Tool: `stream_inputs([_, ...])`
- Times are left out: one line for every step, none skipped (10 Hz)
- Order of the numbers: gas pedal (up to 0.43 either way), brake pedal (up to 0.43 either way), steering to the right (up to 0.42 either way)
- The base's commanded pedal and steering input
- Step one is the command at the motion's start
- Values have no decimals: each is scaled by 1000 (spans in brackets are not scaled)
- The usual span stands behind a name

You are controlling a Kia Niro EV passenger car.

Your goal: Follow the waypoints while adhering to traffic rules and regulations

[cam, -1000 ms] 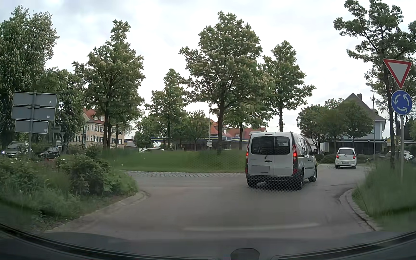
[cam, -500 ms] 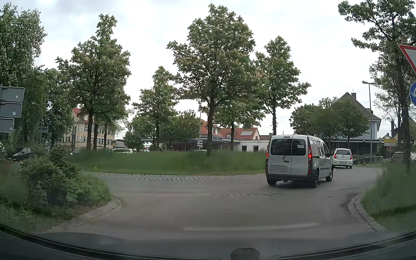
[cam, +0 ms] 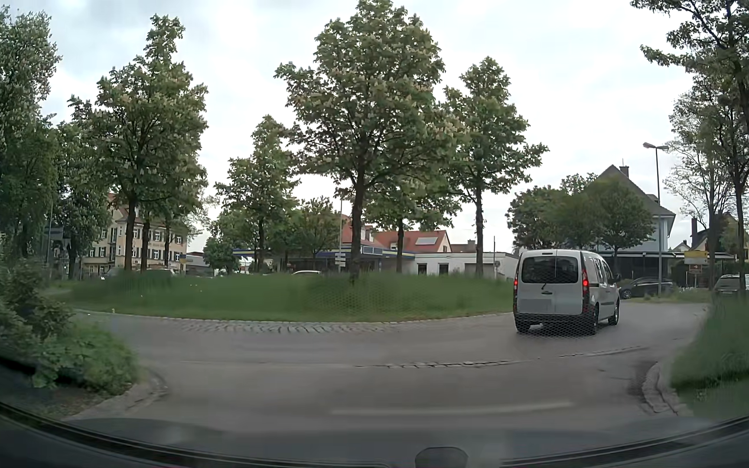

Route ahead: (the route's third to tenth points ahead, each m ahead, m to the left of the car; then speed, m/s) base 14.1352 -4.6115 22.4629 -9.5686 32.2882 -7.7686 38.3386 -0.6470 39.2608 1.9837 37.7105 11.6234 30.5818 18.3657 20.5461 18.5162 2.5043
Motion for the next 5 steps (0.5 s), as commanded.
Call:
stream_inputs([177, 0, 130])
stream_inputs([189, 0, 134])
stream_inputs([189, 0, 140])
stream_inputs([228, 0, 152])
stream_inputs([240, 0, 161])
